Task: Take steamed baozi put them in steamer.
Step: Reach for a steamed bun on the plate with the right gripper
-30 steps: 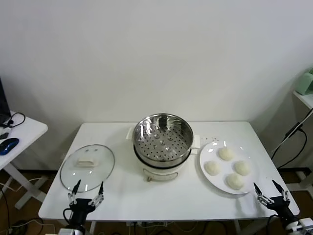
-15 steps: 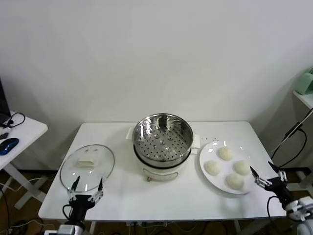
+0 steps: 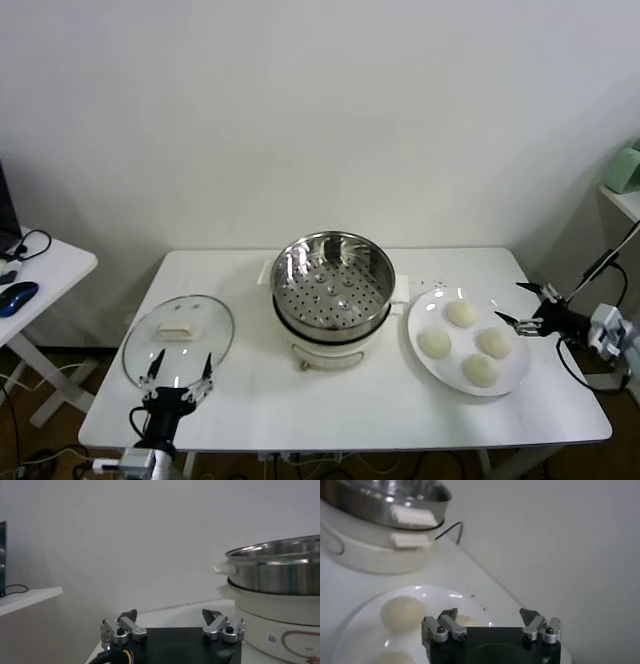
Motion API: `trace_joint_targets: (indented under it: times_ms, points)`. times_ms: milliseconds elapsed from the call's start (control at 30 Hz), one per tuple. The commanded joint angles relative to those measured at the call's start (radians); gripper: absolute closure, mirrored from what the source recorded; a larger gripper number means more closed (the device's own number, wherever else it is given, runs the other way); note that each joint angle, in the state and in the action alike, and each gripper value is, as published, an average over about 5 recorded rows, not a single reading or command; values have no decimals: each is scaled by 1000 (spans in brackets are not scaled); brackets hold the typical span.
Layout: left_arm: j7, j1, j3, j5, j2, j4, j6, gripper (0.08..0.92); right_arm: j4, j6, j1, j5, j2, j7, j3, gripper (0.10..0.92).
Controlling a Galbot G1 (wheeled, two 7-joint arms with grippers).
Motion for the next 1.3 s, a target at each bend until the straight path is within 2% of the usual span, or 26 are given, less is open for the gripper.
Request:
trace_joint_targets:
  times_ms: [33,167,467,800,1300]
  points:
    - [-6,-10,3,1,5,0,8,177,-287,26,709,-201,-71,-286,-721,203]
    - [-15,-15,8,3,12,-1,17,177,-396,66,813,-325,35,-344,-827,203]
    - [-21,-26,10,3,35,-8,35,177,-592,125,830,-464,259,-378,-855,203]
    - [-21,-33,16,9,32,0,40,177,-742,148,798,-488,400,-344,-790,203]
    - [-21,-32,2,-5,38,2,43,177,-812,158,753,-531,481,-301,-725,203]
